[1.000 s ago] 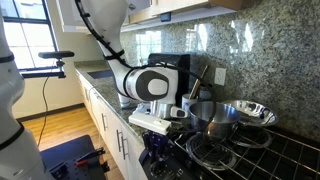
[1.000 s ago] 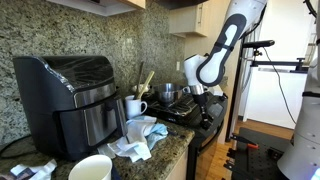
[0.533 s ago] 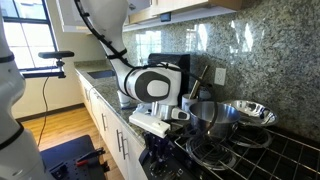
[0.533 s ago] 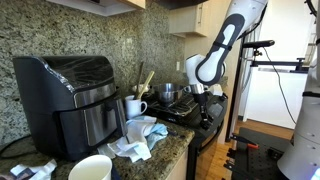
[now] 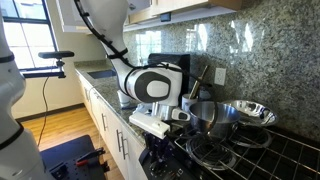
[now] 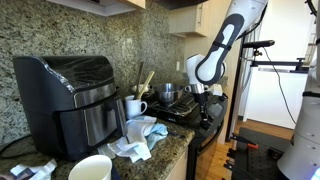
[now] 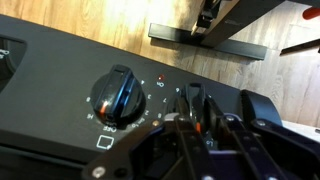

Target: Turn the first knob on the left

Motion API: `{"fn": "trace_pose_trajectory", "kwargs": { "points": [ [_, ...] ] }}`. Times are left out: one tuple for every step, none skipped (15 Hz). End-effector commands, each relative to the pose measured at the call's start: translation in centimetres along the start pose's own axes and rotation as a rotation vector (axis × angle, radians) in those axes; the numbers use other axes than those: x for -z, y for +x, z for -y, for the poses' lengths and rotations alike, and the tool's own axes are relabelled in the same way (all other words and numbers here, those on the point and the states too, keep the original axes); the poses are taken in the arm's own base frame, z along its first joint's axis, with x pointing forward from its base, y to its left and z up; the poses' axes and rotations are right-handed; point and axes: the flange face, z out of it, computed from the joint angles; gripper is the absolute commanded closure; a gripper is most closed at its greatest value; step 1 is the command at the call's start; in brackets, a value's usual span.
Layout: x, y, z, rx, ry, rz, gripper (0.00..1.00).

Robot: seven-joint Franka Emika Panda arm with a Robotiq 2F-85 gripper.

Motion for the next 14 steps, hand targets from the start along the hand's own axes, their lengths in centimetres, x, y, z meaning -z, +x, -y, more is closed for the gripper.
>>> {"fn": "trace_pose_trajectory", "kwargs": {
  "points": [
    [-3.34,1.24,0.81,0.006,0.022,-0.021,0.93],
    [-3.35,1.24,0.8,0.006,0.022,-0.02,0.93],
    [-3.35,1.25,0.8,0.006,0.021,-0.021,0.93],
    [-3.35,1.25,0.81,0.007,0.02,-0.02,0.93],
    [-3.34,1.25,0.81,0.007,0.02,-0.02,0.93],
    [-3.33,1.25,0.79,0.007,0.021,-0.02,0.93],
    [-3.3,1.23,0.8,0.008,0.023,-0.02,0.93],
    [-3.2,1.2,0.8,0.008,0.024,-0.022,0.93],
    [-3.15,1.18,0.79,0.007,0.024,-0.023,0.93],
    [-3.13,1.17,0.78,0.008,0.024,-0.023,0.93],
    [-3.13,1.18,0.74,0.006,0.027,-0.02,0.93],
    [-3.14,1.16,0.74,0.006,0.03,-0.018,0.52],
    [-3.12,1.17,0.75,0.003,0.026,-0.021,0.51],
    [-3.33,1.2,0.79,0.003,0.028,-0.021,0.45]
  ]
}}
